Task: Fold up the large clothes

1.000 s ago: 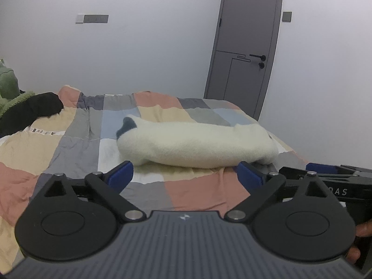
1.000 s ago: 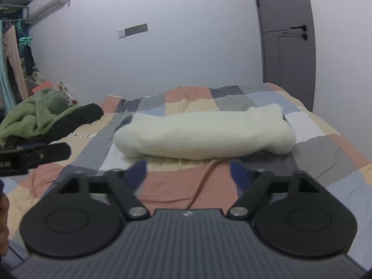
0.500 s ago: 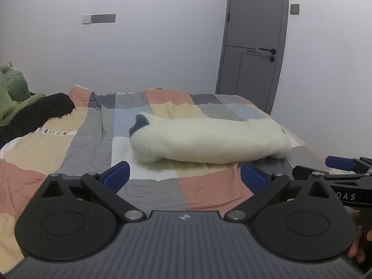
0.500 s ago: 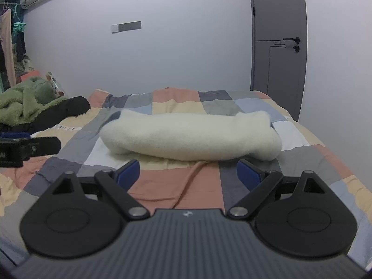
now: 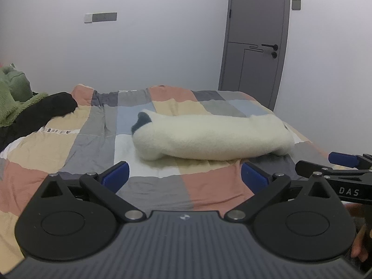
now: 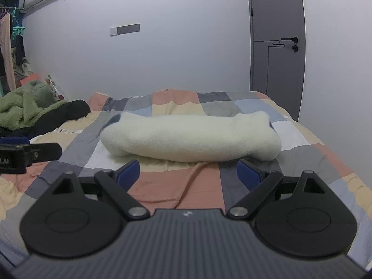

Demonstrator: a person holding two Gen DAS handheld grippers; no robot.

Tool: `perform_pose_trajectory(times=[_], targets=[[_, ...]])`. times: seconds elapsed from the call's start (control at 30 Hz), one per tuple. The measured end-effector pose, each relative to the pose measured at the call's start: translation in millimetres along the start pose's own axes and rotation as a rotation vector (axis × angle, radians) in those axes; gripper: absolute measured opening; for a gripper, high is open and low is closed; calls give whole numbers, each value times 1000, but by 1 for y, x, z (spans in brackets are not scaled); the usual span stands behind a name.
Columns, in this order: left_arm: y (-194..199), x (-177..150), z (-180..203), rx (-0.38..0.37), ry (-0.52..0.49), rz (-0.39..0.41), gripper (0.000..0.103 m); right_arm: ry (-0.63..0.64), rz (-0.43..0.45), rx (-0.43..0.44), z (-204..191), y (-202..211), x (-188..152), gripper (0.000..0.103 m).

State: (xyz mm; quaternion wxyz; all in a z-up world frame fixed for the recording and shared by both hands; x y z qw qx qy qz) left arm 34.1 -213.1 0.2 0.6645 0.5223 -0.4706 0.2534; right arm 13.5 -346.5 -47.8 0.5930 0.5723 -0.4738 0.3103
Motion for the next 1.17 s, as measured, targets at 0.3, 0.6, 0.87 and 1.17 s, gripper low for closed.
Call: perform_pose_trajectory(times=[0.3,0.6,0.87,1.17], targets=[[1,-2,0,8,3,1,103,-1,-5,-7,-1,-1,-1,92],[2,-1,1,8,4,2,103,-8,-5,-12,1,-2,-1,92],[2,-1,2,3,5,5,103,-17,-5,-12,2,-1,-1,92],[4,-1,2,7,8,8,103,-20,-7,-14,3,-1,-1,92]])
Point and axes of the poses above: each gripper's, at about its wrist camera, not at the fingertips, and y roughly against the way its jaws point, z to its right, x to its top, the point moved 8 cm from there along -y, roughly the way its jaws point, and after that the axes turned 2 degrees about -y, right-handed, at the moved point
